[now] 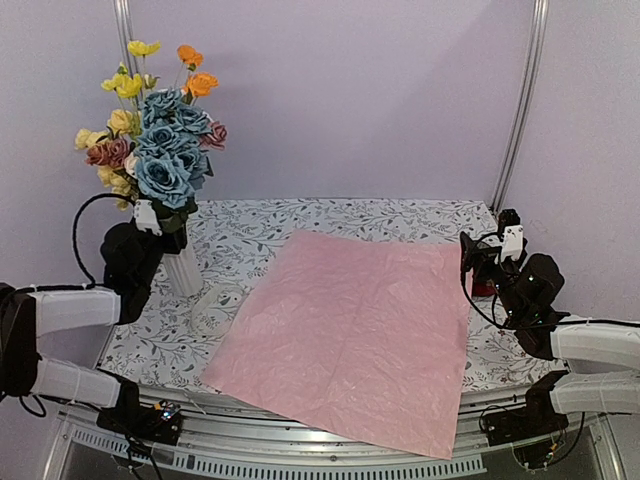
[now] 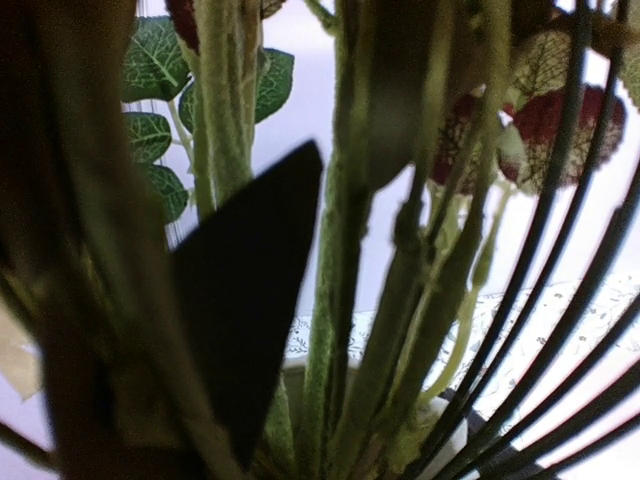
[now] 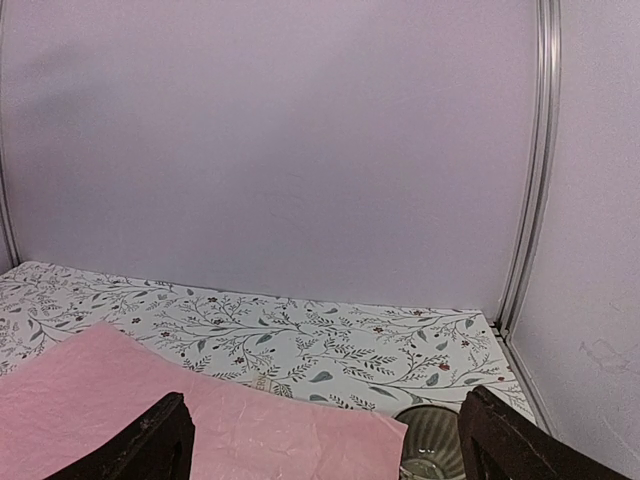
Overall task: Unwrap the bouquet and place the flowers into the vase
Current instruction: Move the vase to the corner of the board.
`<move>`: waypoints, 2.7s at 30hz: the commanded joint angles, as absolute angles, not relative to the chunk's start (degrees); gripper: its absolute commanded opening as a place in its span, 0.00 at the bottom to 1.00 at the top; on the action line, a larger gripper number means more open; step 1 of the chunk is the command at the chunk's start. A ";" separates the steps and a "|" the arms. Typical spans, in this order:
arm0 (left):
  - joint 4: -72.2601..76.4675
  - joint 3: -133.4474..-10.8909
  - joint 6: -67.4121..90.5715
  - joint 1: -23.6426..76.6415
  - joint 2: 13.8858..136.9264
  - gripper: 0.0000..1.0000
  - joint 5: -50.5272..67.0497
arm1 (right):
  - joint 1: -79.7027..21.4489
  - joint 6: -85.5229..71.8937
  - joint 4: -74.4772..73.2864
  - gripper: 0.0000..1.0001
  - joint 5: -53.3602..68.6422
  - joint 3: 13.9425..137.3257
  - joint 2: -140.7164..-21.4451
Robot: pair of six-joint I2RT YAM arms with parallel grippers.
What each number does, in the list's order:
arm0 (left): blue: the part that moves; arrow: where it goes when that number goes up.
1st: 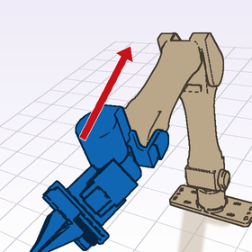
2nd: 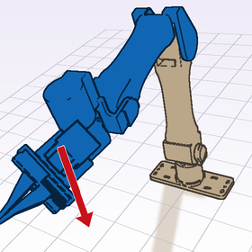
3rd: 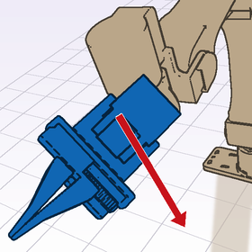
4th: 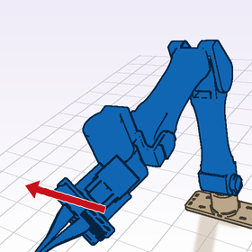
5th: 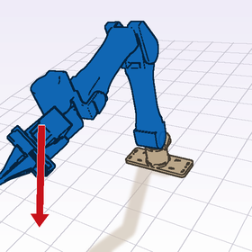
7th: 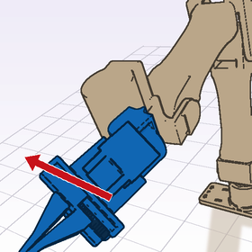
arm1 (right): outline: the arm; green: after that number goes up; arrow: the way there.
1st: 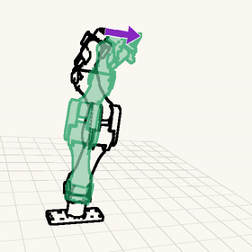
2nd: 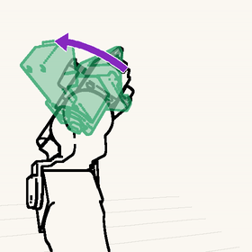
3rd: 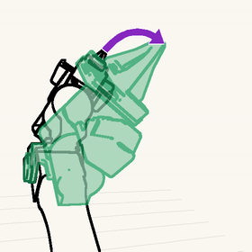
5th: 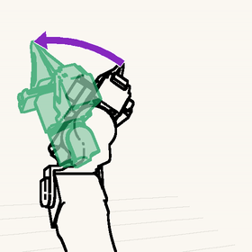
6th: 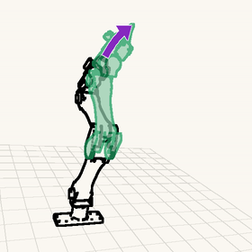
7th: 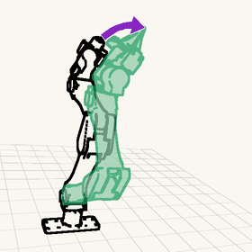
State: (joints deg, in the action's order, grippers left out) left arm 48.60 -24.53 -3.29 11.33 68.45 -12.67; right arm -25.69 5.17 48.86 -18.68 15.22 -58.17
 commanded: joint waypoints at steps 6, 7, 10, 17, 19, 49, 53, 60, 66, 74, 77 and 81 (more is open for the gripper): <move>72.15 -35.31 -1.62 10.81 80.63 0.54 -10.05 | -25.31 4.98 48.93 0.94 -18.41 14.68 -58.02; 72.68 -36.12 -1.38 10.74 81.84 0.53 -9.84 | -25.32 5.05 48.92 0.94 -18.49 14.64 -57.99; 74.41 -38.95 -0.54 10.73 85.38 0.53 -9.14 | -25.33 5.20 48.98 0.94 -18.51 14.59 -57.96; 74.72 -44.13 2.66 10.96 90.32 0.53 -7.23 | -25.33 5.43 49.53 0.94 -18.09 14.55 -58.35; 75.15 -44.90 2.68 10.97 91.58 0.53 -7.07 | -25.32 5.36 49.93 0.94 -17.64 14.51 -58.36; 76.10 -44.48 -2.02 13.16 99.13 0.80 -6.75 | -25.31 5.50 50.60 0.94 -17.31 14.05 -58.08; 75.39 -44.87 -1.69 13.20 99.19 0.83 -6.84 | -25.31 5.49 50.69 0.94 -17.33 14.06 -58.10; 73.68 -45.09 -1.66 13.31 98.70 0.88 -6.94 | -25.32 5.48 50.80 0.94 -17.32 13.98 -57.94; 72.85 -43.76 -1.51 13.46 97.95 0.98 -6.74 | -25.36 5.46 50.80 0.94 -17.31 13.90 -57.74; 74.40 -38.31 -0.51 14.13 96.08 0.98 -7.50 | -25.32 5.38 50.91 0.94 -17.20 13.89 -57.68; 74.61 -36.66 -0.03 14.24 95.31 0.98 -7.47 | -25.31 5.32 50.91 0.94 -17.06 13.81 -57.44; 74.98 -34.11 0.50 14.66 94.23 0.98 -7.68 | -25.36 5.25 50.83 0.94 -17.03 13.63 -57.16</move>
State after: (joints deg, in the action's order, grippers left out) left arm 73.06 -36.47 -0.38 13.69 96.51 -7.03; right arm -25.69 5.37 49.41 -17.39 14.57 -58.17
